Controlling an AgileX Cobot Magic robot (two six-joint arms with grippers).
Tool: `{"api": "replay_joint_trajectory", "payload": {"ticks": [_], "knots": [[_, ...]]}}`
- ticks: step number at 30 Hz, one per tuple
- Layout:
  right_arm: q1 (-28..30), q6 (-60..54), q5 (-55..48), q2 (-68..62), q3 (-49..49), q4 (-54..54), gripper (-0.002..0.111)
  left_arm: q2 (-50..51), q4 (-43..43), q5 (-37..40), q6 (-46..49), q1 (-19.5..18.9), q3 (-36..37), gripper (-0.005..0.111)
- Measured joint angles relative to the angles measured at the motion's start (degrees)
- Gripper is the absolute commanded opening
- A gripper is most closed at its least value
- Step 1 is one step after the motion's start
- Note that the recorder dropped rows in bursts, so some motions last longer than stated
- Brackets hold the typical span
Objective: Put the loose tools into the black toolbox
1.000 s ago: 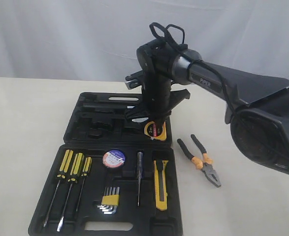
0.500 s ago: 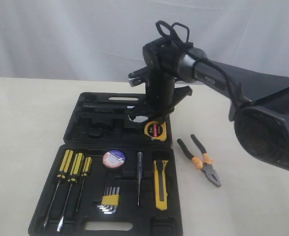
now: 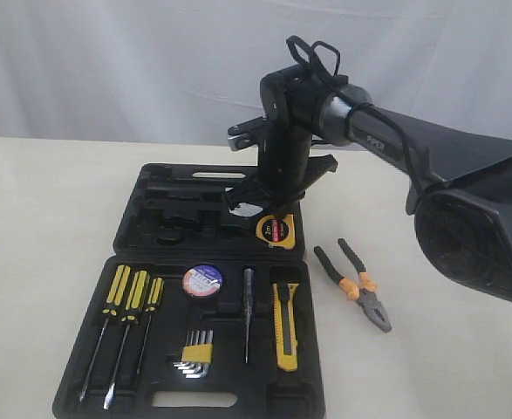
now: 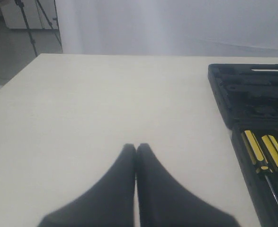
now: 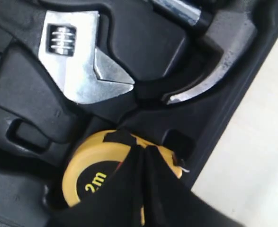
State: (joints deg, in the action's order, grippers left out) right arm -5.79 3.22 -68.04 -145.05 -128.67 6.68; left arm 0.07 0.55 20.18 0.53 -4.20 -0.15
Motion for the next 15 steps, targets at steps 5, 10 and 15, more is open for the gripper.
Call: {"api": "replay_joint_trajectory", "payload": {"ticks": [5,10,15], "knots": [[0.00,-0.42,0.10,-0.38,-0.12,0.00,-0.001,0.00,0.00,0.00,0.00,0.00,0.00,0.000],[0.00,-2.05,-0.36,-1.13,-0.75,0.11,-0.001,0.00,0.00,0.00,0.00,0.00,0.00,0.000],[0.21,-3.55,-0.66,-1.49,-1.09,-1.15,-0.001,0.00,0.00,0.00,0.00,0.00,0.00,0.000]]}}
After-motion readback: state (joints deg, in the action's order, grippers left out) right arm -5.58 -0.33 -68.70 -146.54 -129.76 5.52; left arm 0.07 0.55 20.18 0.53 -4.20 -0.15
